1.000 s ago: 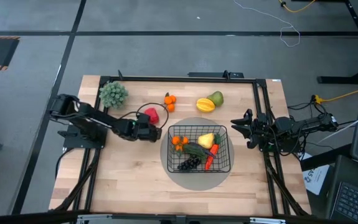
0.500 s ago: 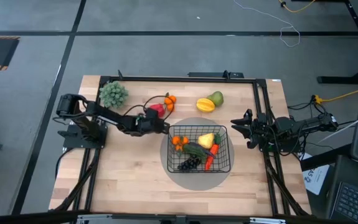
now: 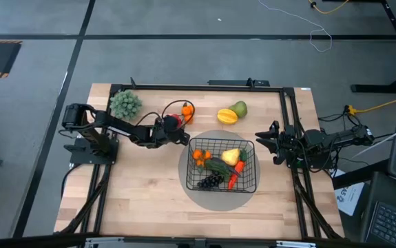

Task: Build produce basket
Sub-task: Put the red bell pepper into the black wire basket

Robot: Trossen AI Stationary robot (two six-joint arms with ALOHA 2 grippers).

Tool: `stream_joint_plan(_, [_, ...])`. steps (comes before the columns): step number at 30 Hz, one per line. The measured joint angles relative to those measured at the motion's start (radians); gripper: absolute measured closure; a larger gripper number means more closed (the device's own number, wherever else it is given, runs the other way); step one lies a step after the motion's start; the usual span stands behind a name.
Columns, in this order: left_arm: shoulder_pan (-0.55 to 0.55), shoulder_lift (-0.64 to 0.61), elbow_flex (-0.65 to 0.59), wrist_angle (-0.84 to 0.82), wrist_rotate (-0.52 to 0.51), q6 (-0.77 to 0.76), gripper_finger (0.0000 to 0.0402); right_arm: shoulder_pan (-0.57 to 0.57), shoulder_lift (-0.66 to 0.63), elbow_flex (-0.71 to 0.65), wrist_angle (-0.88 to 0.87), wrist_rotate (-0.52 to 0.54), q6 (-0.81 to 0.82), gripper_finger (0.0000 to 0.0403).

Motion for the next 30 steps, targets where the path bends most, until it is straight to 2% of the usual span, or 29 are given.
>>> stream_joint_plan(5, [-0.007, -0.022, 0.000, -0.005, -0.038, 0.032, 0.0248, 0.000, 0.000, 0.000, 0.000, 0.000, 0.000, 0.0272])
stream_joint_plan(10, [-0.026, -0.120, 0.002, -0.130, -0.118, 0.060, 0.0248, 0.000, 0.000, 0.000, 0.000, 0.000, -0.002, 0.0272])
stream_joint_plan(15, [-0.025, -0.226, 0.001, -0.393, -0.011, -0.010, 0.0248, 0.000, 0.000, 0.000, 0.000, 0.000, -0.003, 0.0272])
stream_joint_plan(19, [-0.035, -0.251, 0.001, -0.511, 0.044, -0.107, 0.0248, 0.000, 0.000, 0.001, -0.030, -0.033, 0.064, 0.0272])
stream_joint_plan(23, [-0.050, -0.259, 0.000, -0.553, 0.044, -0.134, 0.0248, 0.000, 0.002, 0.000, -0.173, -0.150, 0.187, 0.0272])
stream_joint_plan(26, [-0.056, -0.258, 0.000, -0.557, 0.043, -0.134, 0.0248, 0.000, 0.002, 0.000, -0.184, -0.135, 0.201, 0.0272])
stream_joint_plan(30, [-0.056, -0.258, 0.000, -0.555, 0.044, -0.135, 0.0248, 0.000, 0.003, 0.000, -0.186, -0.124, 0.122, 0.0272])
